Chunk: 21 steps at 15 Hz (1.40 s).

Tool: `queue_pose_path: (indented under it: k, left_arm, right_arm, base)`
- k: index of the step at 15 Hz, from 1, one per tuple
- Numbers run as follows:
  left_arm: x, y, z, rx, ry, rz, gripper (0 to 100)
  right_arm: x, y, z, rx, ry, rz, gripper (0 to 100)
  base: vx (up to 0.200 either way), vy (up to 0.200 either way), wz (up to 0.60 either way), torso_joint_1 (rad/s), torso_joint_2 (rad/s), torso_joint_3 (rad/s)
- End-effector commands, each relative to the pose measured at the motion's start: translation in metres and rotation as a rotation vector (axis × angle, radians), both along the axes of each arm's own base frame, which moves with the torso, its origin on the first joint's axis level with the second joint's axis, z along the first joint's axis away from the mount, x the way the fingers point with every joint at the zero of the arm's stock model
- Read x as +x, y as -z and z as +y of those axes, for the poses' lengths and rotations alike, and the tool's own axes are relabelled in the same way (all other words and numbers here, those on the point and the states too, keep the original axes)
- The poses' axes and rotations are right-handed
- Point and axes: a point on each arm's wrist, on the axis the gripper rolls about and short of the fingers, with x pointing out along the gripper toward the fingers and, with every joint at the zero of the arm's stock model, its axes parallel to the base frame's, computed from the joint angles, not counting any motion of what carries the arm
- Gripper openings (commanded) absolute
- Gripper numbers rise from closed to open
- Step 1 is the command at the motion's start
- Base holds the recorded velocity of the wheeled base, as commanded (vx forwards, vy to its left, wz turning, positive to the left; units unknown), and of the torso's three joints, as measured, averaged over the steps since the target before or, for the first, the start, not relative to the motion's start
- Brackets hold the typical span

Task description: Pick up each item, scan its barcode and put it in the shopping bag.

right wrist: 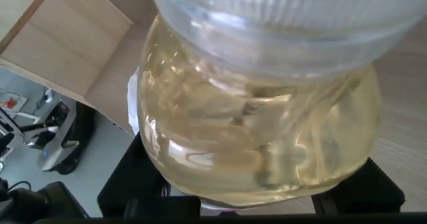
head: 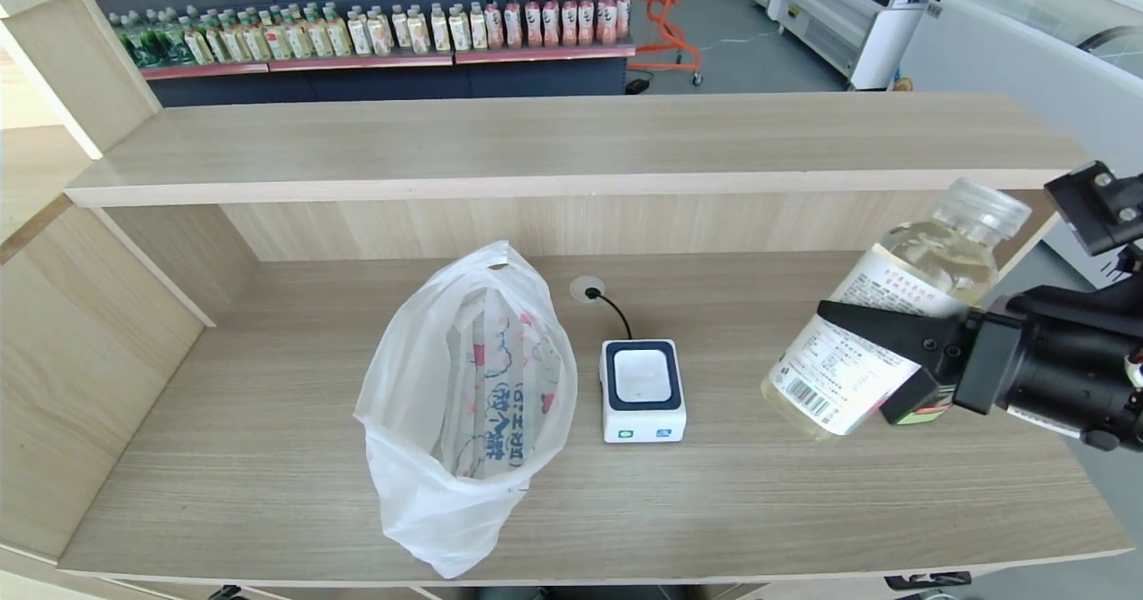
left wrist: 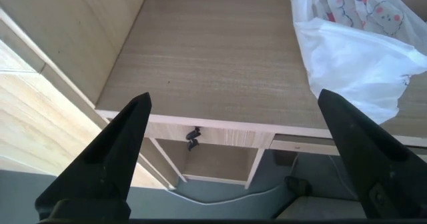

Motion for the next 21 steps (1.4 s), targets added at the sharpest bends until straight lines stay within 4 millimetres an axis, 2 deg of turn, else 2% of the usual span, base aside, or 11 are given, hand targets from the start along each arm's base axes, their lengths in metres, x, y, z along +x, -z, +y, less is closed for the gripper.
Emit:
queue_pose_path:
  k: [1,5,7,9,13,15,18,21]
  left_arm:
    - [0.000,0.000,0.000,-0.005,-0.001,-0.001,100]
    - [0.000,0.000,0.000,0.001,0.000,0.000,100]
    - [0.000,0.000,0.000,0.001,0.000,0.000,100]
    - [0.000,0.000,0.000,0.001,0.000,0.000,100]
    - [0.000,0.000,0.000,0.001,0.000,0.000,100]
    - [0.000,0.000,0.000,0.001,0.000,0.000,100]
    - [0.000,0.000,0.000,0.001,0.000,0.000,100]
    - [0.000,0.000,0.000,0.001,0.000,0.000,100]
  right_arm:
    - [0.001,0.002,0.002,-0.006,-0.006,0.014,0]
    - [0.019,0.017,0.009,-0.043,0.037,0.085,0]
    - [0.037,0.036,0.022,-0.082,0.055,0.163,0]
    - [0.054,0.045,0.038,-0.101,0.048,0.196,0]
    - [0.064,0.062,0.065,-0.126,-0.012,0.229,0]
    - [0.076,0.074,0.083,-0.135,-0.050,0.199,0]
    - [0.108,0.102,0.104,-0.197,-0.081,0.059,0]
    - [0.139,0.111,0.129,-0.176,-0.106,0.012,0]
  base:
    - [0.000,0.200,0.00,0.007,0.01,-0.002]
    - [0.000,0.150,0.00,-0.004,0.00,0.003]
    - [0.000,0.000,0.00,0.000,0.00,0.000]
    - [0.000,0.000,0.00,0.000,0.00,0.000]
    - [0.000,0.000,0.00,0.000,0.00,0.000]
    - [0.000,0.000,0.00,0.000,0.00,0.000]
    - [0.000,0.000,0.00,0.000,0.00,0.000]
    - [0.000,0.000,0.00,0.000,0.00,0.000]
